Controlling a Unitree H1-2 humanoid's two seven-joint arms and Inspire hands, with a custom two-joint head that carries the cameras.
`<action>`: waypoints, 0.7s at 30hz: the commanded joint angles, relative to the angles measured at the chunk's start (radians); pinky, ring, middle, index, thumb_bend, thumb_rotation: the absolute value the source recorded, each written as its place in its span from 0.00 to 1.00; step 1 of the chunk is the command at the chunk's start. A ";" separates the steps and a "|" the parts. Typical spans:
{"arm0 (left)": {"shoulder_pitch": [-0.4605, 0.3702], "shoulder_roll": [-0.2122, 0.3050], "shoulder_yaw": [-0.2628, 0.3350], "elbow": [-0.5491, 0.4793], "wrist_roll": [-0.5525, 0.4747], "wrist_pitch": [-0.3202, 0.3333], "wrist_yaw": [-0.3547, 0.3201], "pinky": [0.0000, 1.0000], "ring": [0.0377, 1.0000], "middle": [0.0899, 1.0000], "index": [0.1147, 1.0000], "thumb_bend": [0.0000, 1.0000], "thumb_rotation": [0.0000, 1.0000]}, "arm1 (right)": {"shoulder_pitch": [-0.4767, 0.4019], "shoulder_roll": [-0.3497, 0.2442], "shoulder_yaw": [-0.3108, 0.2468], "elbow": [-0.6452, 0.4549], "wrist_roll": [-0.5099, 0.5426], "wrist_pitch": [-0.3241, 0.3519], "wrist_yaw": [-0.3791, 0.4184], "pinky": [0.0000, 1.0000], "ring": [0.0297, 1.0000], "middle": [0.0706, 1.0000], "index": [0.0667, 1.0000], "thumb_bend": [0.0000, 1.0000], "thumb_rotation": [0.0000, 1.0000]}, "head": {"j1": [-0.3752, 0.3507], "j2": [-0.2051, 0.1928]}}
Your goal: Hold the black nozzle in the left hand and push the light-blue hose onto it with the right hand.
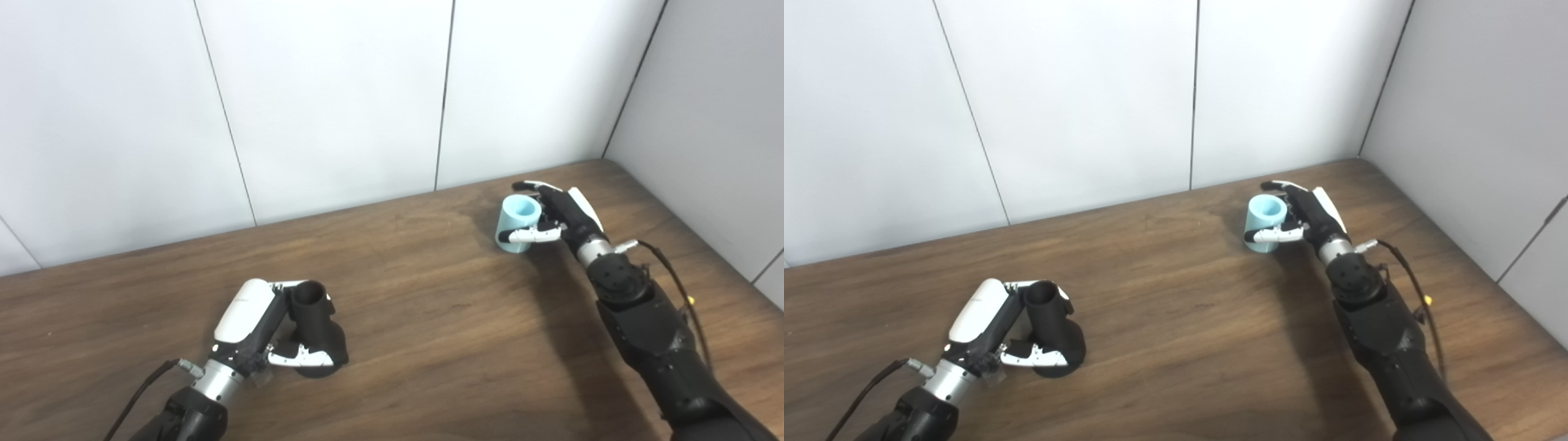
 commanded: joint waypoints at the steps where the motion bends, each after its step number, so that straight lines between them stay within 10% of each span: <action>1: 0.174 0.014 -0.051 0.112 0.019 0.012 -0.014 0.35 0.39 0.39 0.43 0.50 0.00 | -0.010 -0.014 0.019 -0.016 -0.038 0.041 -0.001 0.45 0.45 0.48 0.44 0.52 0.00 | -0.001 0.001; 21: 0.169 0.009 -0.068 0.118 0.018 0.012 -0.002 0.36 0.40 0.40 0.43 0.50 0.00 | 0.008 0.013 0.018 -0.161 -0.031 0.010 -0.050 0.38 0.40 0.45 0.47 0.52 0.00 | 0.069 0.025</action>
